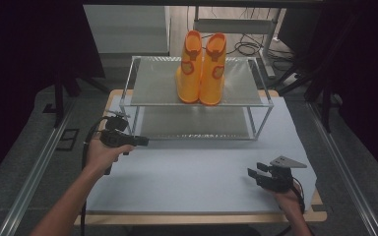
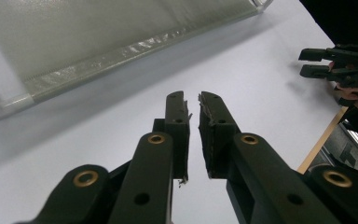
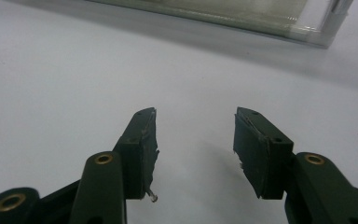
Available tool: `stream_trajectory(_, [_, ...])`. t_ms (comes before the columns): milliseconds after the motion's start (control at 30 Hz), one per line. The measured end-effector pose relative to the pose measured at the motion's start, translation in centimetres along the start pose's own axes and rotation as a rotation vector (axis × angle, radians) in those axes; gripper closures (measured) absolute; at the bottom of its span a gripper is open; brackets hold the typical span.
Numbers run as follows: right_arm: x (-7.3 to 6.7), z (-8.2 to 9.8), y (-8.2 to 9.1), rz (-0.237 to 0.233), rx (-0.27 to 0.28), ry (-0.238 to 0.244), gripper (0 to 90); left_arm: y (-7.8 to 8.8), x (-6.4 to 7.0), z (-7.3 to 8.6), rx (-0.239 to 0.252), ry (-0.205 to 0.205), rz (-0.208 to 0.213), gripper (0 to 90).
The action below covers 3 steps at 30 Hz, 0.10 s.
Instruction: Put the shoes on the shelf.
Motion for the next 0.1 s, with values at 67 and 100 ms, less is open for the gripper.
stream_trajectory(67, [0.07,0.00,0.06,0.000,0.002,-0.004,48.5,-0.02,-0.05,0.07,0.006,0.002,0.003,78.0])
stream_trajectory(100, [0.12,-0.01,0.08,0.002,0.003,-0.003,48.2,-0.01,-0.06,0.09,0.008,0.002,0.001,76.4])
Point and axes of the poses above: each handheld gripper's, and its own axes: y roughly backward along the jaws, z roughly out of its underside, x roughly to its right, the point moved 2 cm from there along -y, roughly forward along the jaws, and after that the axes turned 13 degrees about x, right-handed, at the moved point
